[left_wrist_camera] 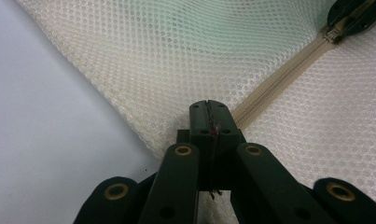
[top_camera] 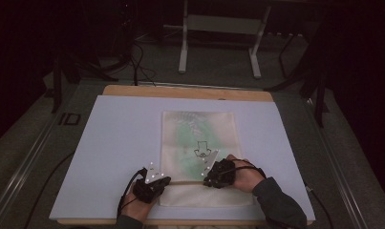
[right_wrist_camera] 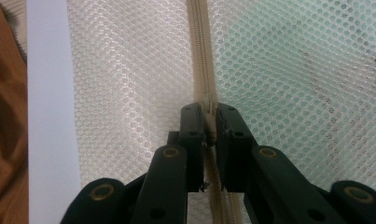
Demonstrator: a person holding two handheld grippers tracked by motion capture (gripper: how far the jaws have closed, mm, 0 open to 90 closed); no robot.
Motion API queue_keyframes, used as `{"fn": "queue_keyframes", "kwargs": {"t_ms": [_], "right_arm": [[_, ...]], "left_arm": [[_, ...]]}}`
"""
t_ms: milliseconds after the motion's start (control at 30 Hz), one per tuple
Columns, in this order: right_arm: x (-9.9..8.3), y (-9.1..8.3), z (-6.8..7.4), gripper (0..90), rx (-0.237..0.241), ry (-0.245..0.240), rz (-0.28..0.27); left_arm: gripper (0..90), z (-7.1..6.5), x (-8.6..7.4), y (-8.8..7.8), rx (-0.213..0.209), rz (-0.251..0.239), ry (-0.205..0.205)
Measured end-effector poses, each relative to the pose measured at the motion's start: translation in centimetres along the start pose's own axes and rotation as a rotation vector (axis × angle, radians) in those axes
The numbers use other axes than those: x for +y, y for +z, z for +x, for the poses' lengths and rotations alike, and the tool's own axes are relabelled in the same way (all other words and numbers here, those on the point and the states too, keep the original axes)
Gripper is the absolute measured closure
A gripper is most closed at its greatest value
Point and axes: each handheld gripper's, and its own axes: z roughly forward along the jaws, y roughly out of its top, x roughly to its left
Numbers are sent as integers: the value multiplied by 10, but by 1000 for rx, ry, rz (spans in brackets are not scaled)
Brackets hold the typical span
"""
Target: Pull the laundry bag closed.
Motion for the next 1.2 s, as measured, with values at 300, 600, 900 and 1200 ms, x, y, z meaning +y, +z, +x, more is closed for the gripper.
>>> {"fn": "queue_keyframes", "kwargs": {"t_ms": [300, 600, 900, 1200], "right_arm": [[-3, -2, 0, 822, -8, 0, 5], [-9, -5, 0, 822, -7, 9, 4], [-16, -7, 0, 822, -15, 16, 4], [-20, -10, -1, 823, -23, 17, 2]], "left_arm": [[892, 0, 0, 0, -1, 0, -1], [892, 0, 0, 0, -1, 0, -1], [892, 0, 0, 0, -3, -2, -4], [892, 0, 0, 0, -2, -3, -4]]}}
